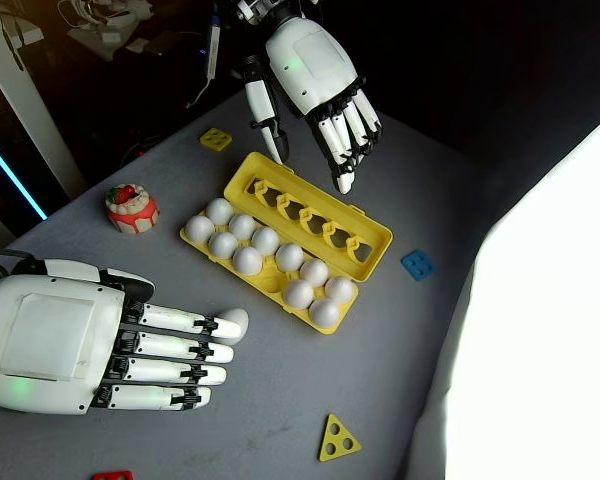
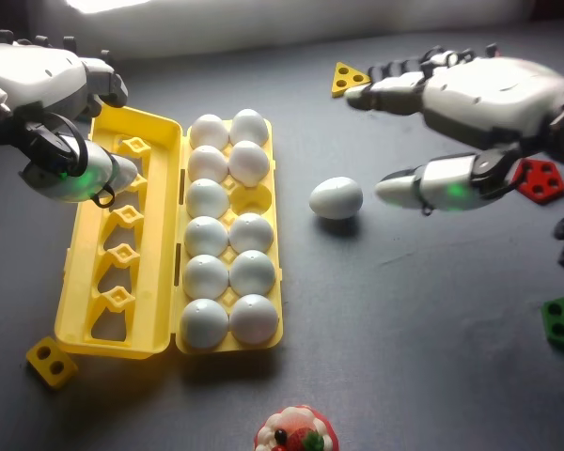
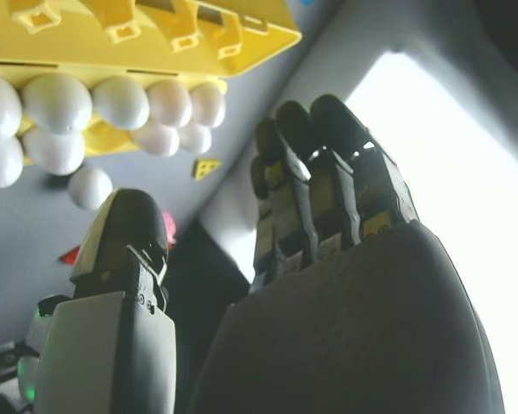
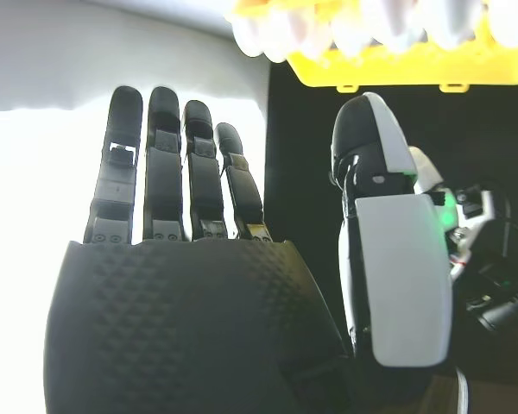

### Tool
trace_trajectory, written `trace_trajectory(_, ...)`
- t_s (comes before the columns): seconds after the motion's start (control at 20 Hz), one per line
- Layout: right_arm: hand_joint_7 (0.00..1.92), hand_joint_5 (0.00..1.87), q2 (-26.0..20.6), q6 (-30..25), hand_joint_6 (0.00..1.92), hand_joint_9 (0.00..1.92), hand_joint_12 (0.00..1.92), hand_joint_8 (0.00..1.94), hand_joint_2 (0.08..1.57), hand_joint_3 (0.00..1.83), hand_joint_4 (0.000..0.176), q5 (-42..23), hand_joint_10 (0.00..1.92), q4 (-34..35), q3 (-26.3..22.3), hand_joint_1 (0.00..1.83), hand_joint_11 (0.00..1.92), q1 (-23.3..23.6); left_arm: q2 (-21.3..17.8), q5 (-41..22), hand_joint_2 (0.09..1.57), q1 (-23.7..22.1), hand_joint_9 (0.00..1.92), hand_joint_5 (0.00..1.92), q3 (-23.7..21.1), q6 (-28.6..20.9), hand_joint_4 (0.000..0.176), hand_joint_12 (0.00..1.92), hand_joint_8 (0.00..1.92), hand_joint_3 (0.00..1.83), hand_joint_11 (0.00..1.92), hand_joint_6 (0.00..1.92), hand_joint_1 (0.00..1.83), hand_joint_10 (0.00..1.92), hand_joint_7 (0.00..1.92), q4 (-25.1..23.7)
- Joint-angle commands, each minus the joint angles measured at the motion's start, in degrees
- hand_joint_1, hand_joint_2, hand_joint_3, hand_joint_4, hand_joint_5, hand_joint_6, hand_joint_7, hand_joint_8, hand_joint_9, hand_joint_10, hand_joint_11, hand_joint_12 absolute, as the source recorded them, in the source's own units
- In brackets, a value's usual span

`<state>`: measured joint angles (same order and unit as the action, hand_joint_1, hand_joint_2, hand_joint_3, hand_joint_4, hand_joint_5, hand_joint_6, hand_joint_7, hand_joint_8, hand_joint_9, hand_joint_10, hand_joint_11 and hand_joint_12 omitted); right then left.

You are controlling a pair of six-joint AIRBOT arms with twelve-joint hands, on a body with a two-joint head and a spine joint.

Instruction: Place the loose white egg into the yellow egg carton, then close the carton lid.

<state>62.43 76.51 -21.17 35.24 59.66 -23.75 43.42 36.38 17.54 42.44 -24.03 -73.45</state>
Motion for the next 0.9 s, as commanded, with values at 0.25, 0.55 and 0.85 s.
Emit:
trace_trajectory(0.25, 0.20, 0.20, 4.7, 11.5, 0.01, 0.20, 1.24, 0.00, 1.13, 0.00, 0.000, -8.0, 0.03, 14.1, 2.6, 0.76, 0.00, 1.8, 0.0, -0.3, 1.28, -0.8, 0.08, 0.23, 0.4, 0.1, 0.006, 1.61, 0.06, 0.00, 0.00, 0.30, 0.62, 0.96, 0.40, -3.5)
trace_trajectory(0.55, 0.16, 0.23, 8.9, 23.5, 0.02, 0.16, 1.18, 0.00, 1.10, 0.00, 0.000, -8.1, 0.01, 29.2, 4.6, 0.80, 0.00, 3.1, 0.0, -0.8, 1.29, -0.8, 0.15, 0.14, 0.5, 0.1, 0.038, 1.58, 0.03, 0.00, 0.00, 0.17, 0.54, 0.90, 0.42, -4.4)
trace_trajectory(0.85, 0.18, 0.26, 11.7, 26.4, 0.02, 0.18, 1.06, 0.00, 1.09, 0.00, 0.000, -8.6, 0.02, 34.6, 6.1, 0.82, 0.00, 3.0, 0.1, -1.6, 1.34, -0.9, 0.06, 0.25, 0.5, 0.8, 0.012, 1.55, 0.02, 0.01, 0.00, 0.14, 0.39, 0.98, 0.39, -4.5)
